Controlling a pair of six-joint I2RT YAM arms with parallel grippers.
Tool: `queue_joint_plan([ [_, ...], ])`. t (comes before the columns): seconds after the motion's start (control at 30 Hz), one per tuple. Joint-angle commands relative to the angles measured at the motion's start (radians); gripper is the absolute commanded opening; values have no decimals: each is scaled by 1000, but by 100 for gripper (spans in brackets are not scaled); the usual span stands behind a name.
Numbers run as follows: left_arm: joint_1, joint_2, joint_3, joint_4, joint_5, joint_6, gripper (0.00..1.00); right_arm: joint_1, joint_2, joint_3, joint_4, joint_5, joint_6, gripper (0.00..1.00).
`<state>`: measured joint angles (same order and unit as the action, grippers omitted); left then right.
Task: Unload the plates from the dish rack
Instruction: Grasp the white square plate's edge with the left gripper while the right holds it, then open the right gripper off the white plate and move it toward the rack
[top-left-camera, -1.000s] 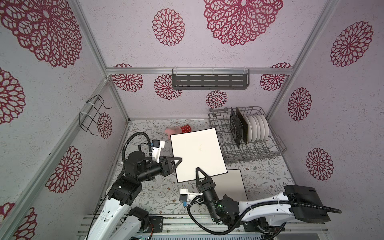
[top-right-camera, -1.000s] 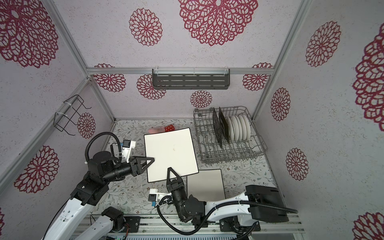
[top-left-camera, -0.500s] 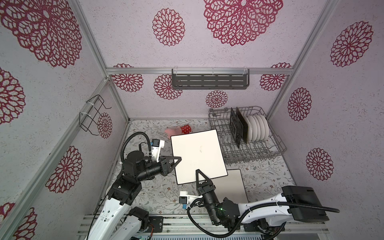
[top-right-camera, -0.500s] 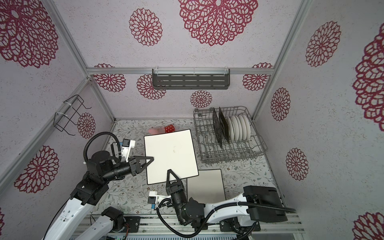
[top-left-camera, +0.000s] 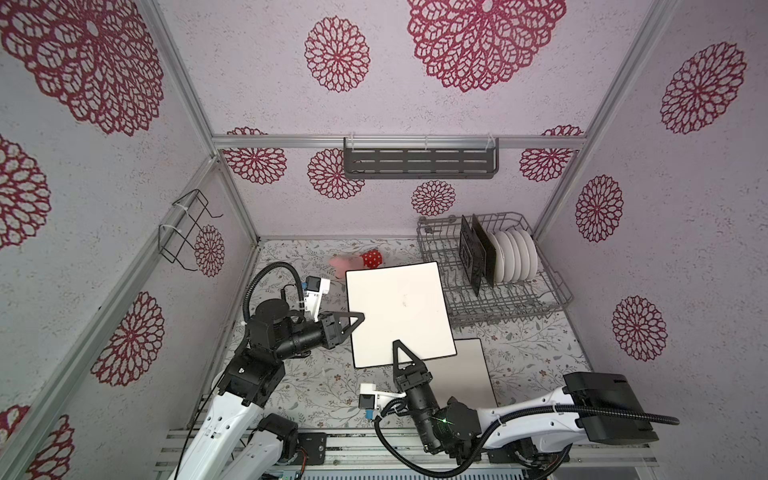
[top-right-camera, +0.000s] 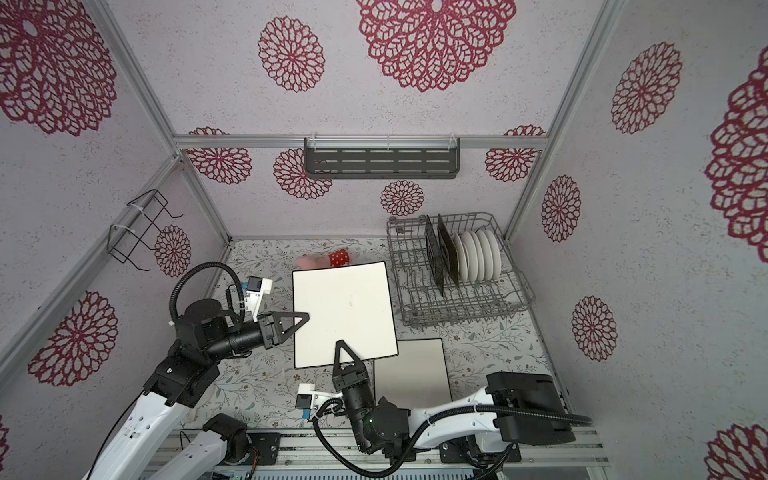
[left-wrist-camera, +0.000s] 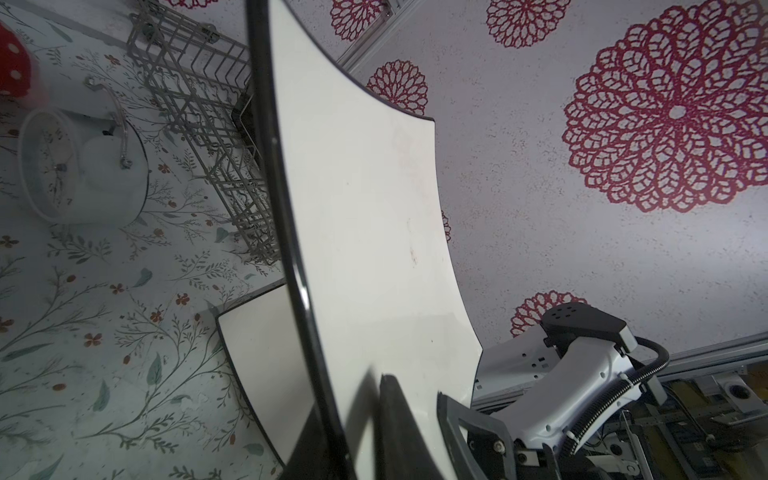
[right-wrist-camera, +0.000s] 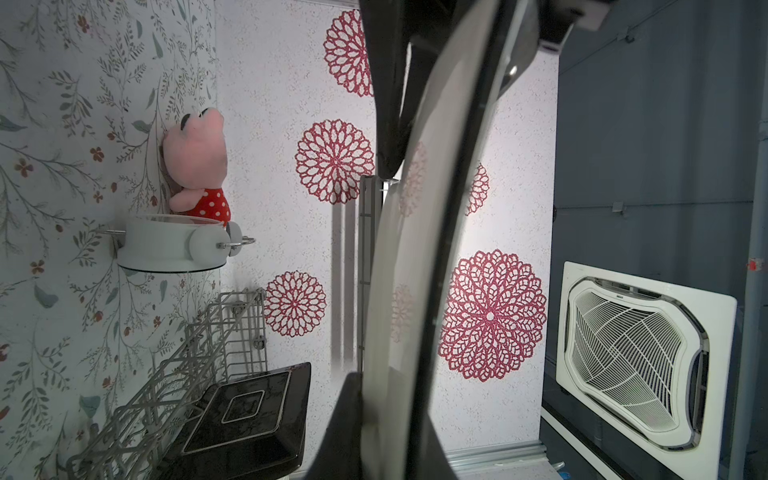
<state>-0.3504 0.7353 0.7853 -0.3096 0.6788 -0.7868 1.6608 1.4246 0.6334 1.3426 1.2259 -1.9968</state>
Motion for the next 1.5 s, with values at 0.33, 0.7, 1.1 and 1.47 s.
queue_joint_plan([
  [0.33,9,-52,-141,213,-45,-87,0,16,-34,23,265,-63,-98,33],
  [0.7,9,-69,-170,262,-105,-114,0,13,-15,-22,339,-71,-112,74],
  [1.1,11,-42,-179,288,-143,-135,0,43,-224,-35,-502,-68,504,99],
  [1.47,12,1,-197,333,-141,-169,0,59,-396,90,-1326,-267,1120,99],
])
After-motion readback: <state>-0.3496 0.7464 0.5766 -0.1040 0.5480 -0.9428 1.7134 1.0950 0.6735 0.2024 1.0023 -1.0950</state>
